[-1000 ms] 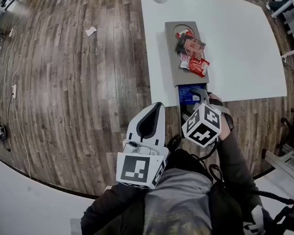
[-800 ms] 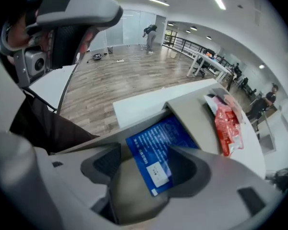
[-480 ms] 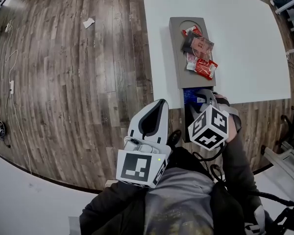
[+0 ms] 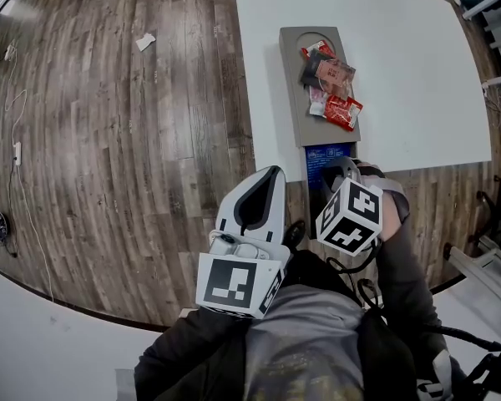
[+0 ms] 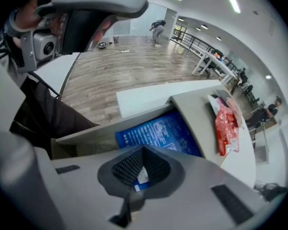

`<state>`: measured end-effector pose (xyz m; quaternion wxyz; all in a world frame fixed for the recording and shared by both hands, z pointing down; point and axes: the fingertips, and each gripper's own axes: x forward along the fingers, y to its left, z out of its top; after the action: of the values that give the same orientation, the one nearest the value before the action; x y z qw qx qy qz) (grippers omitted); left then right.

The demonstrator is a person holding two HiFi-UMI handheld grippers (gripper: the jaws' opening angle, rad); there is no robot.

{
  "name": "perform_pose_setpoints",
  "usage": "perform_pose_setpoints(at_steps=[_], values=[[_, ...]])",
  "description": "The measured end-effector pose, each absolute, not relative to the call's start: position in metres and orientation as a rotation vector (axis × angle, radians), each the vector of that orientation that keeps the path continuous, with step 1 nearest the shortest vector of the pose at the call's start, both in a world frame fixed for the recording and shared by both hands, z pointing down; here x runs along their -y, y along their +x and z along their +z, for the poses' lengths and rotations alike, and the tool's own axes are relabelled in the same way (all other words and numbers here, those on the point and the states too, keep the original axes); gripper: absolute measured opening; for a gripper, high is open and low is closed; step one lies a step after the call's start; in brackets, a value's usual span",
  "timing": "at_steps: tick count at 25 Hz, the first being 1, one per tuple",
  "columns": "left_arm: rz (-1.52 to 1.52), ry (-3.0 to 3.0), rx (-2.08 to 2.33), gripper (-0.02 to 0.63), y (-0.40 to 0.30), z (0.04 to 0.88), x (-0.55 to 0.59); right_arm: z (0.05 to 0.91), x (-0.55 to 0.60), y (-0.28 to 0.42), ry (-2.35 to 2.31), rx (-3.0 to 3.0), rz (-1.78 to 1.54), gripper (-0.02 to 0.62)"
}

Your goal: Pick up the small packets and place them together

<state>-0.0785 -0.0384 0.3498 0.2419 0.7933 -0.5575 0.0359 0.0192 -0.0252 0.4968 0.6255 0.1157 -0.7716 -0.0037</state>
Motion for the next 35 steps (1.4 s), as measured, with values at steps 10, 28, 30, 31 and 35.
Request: perform_pose_setpoints(at_steps=[10,28,30,31,35], values=[[0.097,2.195,1.51,0.002,-0.061,0.344,0.026,0.497,-0.005,0.023,0.251,1.812,0.01,0.005],[0.082,2.16,1.54,0.002,-0.087,0.347,0.033,0.497,0.004,0.009,0.157,1.838,0.033,0.322],[0.081,2.164,1.535,0.001,-0.087,0.347,0.035,0.496,0.004,0.008,0.161,1.838,0.03,0.31],[0.081,2.166,1.533,0.002,-0.087,0.347,0.035,0.495,0.005,0.007,0.165,1.84,0.025,0.292],[0.083,2.173,1.527,0.001,-0.085,0.346,0.035,0.492,0.004,0.003,0.194,1.849,-0.009,0.153]])
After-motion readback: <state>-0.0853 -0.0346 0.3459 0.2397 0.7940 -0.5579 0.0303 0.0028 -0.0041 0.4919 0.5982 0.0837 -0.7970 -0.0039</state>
